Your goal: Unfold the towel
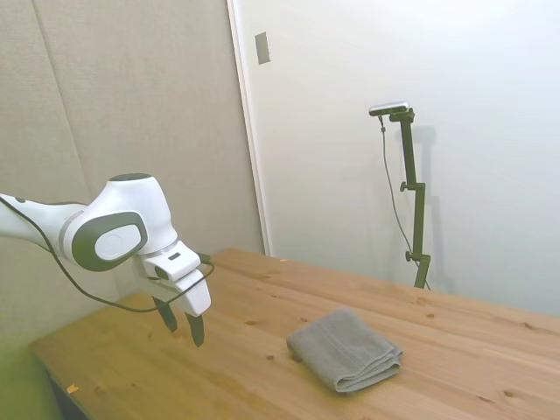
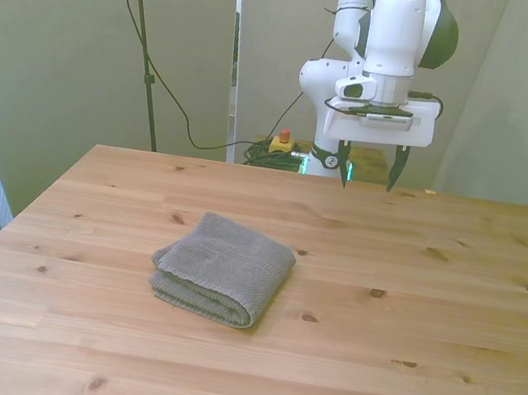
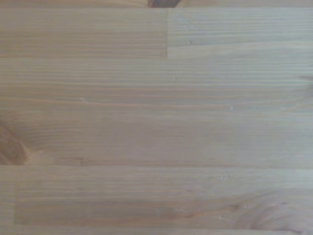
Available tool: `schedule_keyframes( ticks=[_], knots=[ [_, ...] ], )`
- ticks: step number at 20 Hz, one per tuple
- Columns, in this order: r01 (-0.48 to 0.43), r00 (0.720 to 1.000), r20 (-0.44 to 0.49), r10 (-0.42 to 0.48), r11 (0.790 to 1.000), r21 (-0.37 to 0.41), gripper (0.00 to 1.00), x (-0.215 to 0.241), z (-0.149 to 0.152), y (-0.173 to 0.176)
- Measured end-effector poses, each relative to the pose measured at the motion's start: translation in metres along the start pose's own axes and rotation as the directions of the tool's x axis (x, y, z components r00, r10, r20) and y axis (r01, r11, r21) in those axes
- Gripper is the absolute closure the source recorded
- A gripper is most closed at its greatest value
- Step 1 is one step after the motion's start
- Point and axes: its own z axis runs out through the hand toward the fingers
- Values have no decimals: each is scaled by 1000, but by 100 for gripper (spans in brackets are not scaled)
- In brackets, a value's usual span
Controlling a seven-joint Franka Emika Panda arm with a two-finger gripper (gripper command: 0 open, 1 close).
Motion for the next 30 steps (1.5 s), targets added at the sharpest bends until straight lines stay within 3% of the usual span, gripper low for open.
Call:
schedule_keyframes(
  ticks=[5, 10, 16, 20, 30],
  knots=[
    [-35, 999, 1, 35, 999, 12, 0, 16, -7, 4],
    [-211, 976, -35, 214, 975, 66, 0, 118, -30, 48],
    [-340, 938, -43, 343, 938, 68, 0, 216, -18, 120],
    [-380, 923, -31, 383, 922, 75, 0, 243, -10, 154],
    [-444, 894, 14, 448, 882, 157, 0, 274, 18, 200]
  ],
)
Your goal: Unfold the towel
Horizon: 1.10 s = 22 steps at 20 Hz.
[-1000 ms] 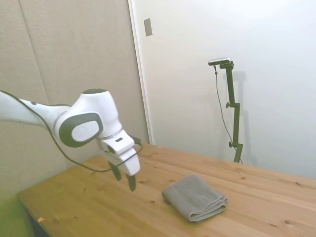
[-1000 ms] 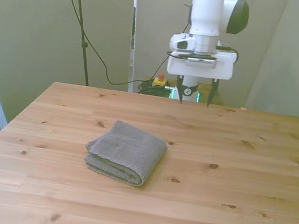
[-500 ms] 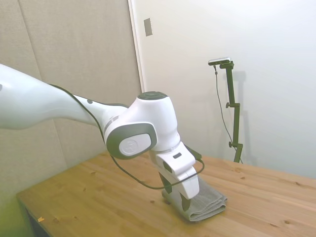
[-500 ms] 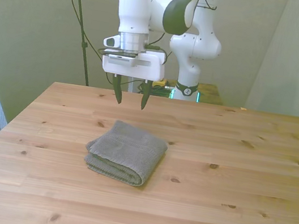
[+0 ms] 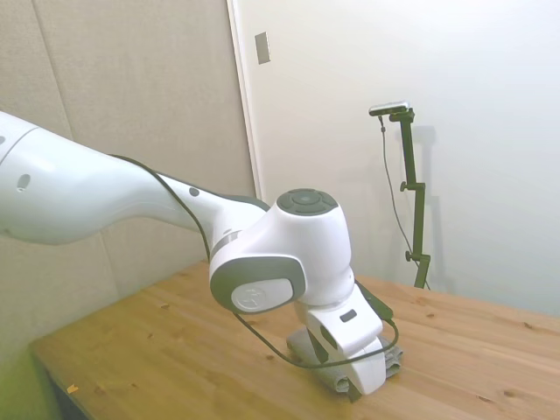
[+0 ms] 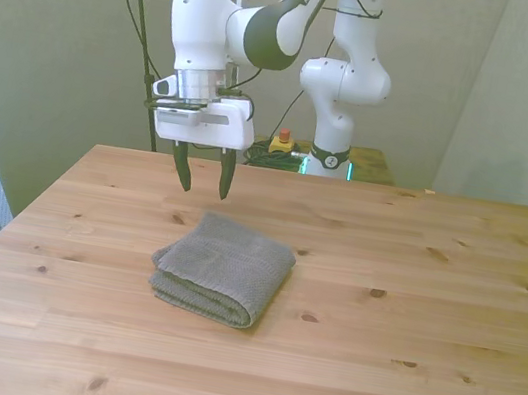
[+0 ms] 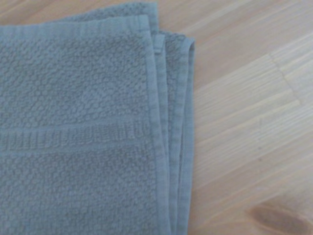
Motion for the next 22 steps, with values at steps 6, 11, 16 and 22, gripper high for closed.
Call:
schedule_keyframes(
  ticks=[6, 11, 16, 22],
  knots=[
    [-17, 999, 44, 13, 997, 81, 0, 19, 22, -1],
    [15, 994, 108, -27, 993, 115, 0, 8, 34, -7],
    [12, 986, 165, -29, 994, 109, 0, 2, 45, -6],
    [0, 985, 173, -20, 993, 115, 0, 3, 49, -5]
  ],
)
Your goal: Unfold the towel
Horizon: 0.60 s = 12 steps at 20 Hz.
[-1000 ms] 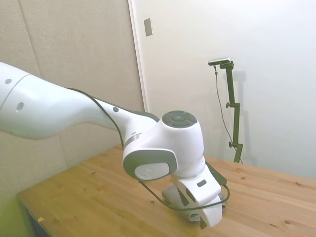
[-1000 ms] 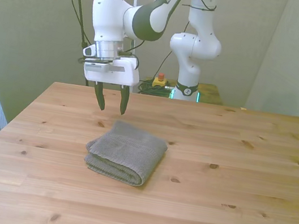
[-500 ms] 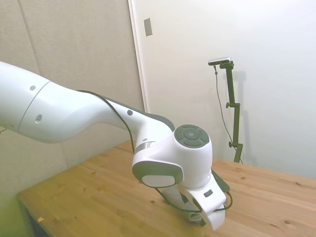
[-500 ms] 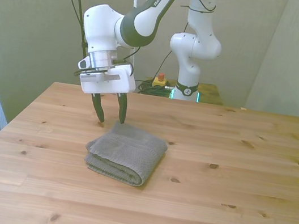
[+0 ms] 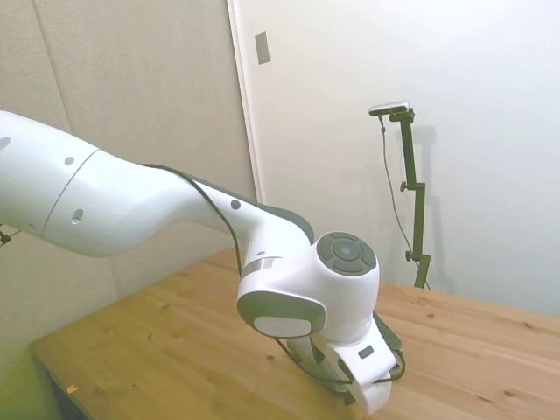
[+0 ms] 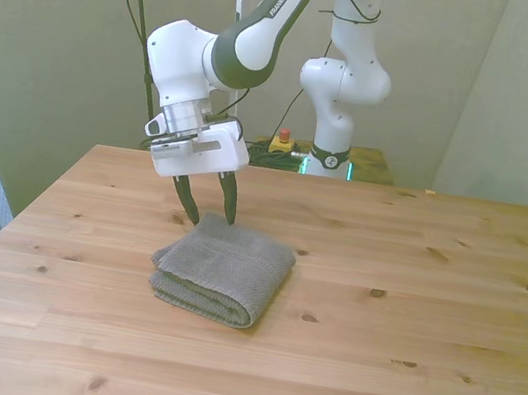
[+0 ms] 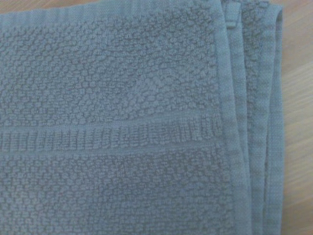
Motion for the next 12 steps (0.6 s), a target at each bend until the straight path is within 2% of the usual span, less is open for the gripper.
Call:
schedule_keyframes(
  ticks=[5, 6, 12],
  knots=[
    [-1, 1000, 1, 1, 1000, 20, 0, 4, 1, -2],
    [0, 1000, 1, 0, 1000, 24, 100, 5, 1, -2],
    [7, 1000, 3, -7, 1000, 30, 100, 6, 3, -5]
  ],
)
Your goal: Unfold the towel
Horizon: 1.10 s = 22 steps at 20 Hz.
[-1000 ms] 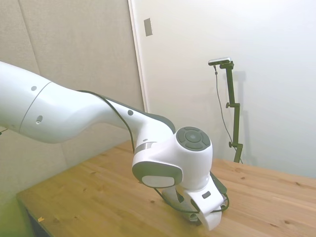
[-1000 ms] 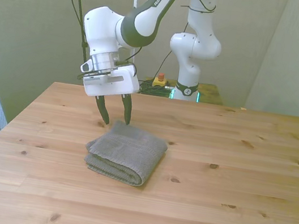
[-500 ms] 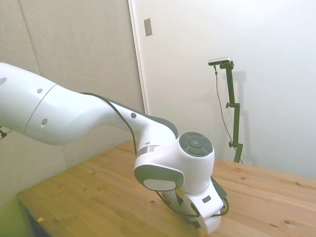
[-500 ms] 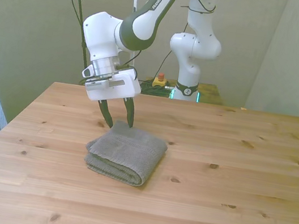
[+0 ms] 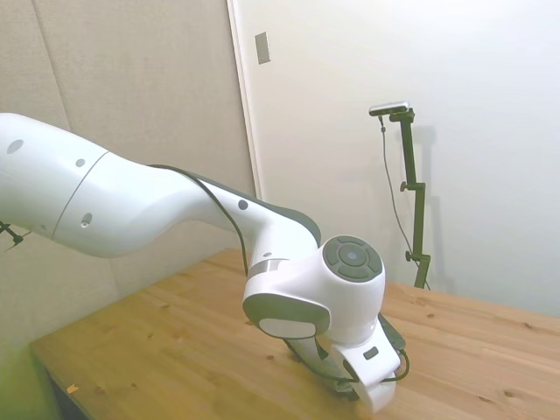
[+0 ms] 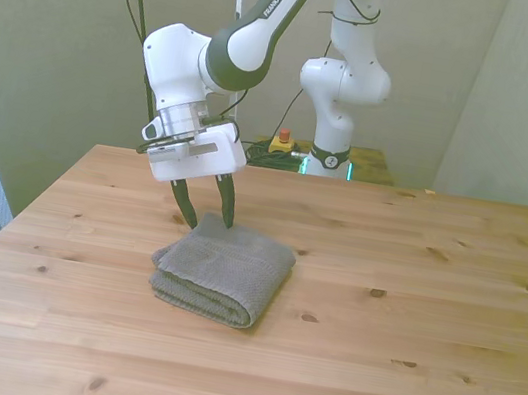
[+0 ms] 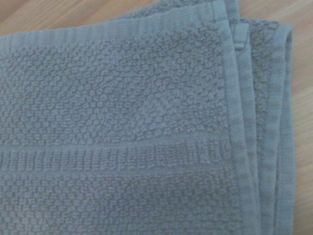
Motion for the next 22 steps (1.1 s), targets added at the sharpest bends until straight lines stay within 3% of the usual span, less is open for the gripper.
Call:
schedule_keyframes(
  ticks=[22],
  knots=[
    [13, 1000, 3, -13, 1000, 3, 100, -1, -1, -4]
  ],
)
